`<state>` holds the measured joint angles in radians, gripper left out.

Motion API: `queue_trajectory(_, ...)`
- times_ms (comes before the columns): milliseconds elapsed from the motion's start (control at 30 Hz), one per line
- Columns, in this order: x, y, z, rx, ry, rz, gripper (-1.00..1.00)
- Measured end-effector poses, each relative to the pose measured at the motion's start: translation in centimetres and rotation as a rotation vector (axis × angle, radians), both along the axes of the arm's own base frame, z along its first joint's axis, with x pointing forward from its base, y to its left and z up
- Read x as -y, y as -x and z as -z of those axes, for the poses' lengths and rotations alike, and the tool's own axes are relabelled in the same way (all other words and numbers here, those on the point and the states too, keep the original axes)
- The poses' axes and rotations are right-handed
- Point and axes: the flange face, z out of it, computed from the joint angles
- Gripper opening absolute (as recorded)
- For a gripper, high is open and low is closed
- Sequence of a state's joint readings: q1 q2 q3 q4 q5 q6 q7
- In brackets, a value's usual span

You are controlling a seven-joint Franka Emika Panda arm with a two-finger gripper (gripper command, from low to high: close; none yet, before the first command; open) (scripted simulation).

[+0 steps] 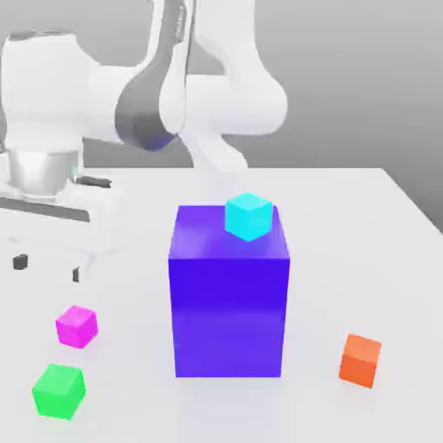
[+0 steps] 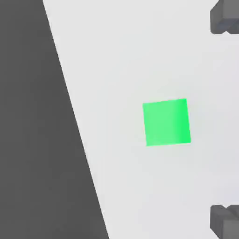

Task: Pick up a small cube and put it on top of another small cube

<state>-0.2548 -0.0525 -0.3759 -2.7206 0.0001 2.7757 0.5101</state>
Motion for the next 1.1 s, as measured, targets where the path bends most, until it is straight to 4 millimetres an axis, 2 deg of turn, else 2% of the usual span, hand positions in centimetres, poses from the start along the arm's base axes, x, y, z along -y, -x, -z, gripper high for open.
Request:
queue_trajectory(100,0.7,3.8,5.2,-0.077,-0.039,0.031,0.0)
queue_trajectory(300,0.8,4.5,11.4,-0.095,-0.045,0.035,0.0)
queue_trajectory(333,0.7,4.6,12.1,-0.095,-0.046,0.035,-1.0)
queue_trajectory(567,0.7,4.6,12.1,-0.096,-0.047,0.035,-1.0)
queue_trajectory(800,0.7,4.2,6.3,-0.095,-0.049,0.046,-1.0)
queue_trajectory(1100,0.3,-4.8,2.6,-0.09,-0.061,0.292,-1.0)
